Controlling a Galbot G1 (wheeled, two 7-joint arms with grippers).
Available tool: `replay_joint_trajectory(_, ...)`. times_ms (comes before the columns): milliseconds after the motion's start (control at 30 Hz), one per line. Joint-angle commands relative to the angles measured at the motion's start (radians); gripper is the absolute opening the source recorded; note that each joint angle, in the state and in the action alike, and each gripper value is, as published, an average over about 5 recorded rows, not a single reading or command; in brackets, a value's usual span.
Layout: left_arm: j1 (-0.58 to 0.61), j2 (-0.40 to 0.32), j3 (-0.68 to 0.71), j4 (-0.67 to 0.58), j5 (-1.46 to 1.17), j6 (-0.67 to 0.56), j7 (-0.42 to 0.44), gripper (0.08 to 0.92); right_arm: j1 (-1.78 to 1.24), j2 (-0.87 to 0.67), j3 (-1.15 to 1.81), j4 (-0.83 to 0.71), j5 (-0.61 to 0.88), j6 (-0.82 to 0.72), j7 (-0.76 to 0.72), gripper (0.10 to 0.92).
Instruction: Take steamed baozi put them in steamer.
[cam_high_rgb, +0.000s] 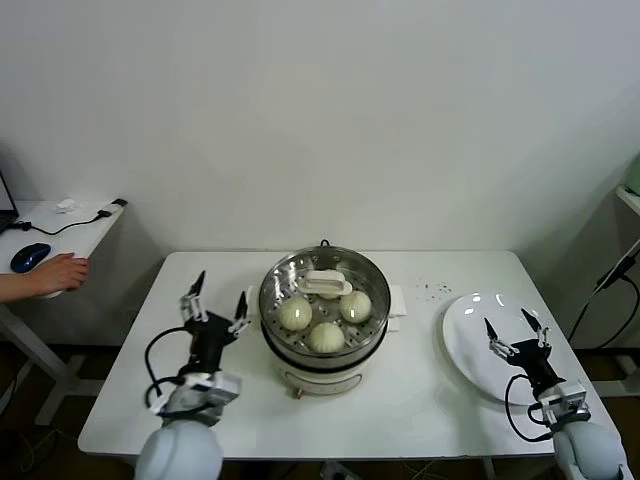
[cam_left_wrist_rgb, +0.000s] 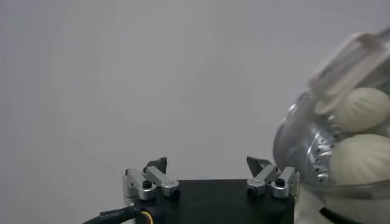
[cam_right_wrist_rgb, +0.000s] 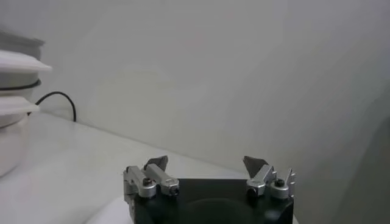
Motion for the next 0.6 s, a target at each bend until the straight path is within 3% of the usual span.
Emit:
replay_joint_trajectory(33,0.173,-0.066,-0.375,0.065,-0.707,-0.380,-0.028,0.823,-0.041,0.043,0.011,0.073,-0.008,-0.006,0.005,0.823)
replay_joint_trajectory(200,0.208,-0.078,-0.378,0.119,-0.717,-0.469,0.005,0.823,-0.102,0.054,0.030,0.140,0.066,-0.038,-0.014,0.823)
replay_joint_trajectory(600,0.251,-0.105,-0.351,0.141,-0.654,-0.502,0.049,0.823,-0.155,0.063,0.063,0.177,0.132,-0.058,-0.021,0.823)
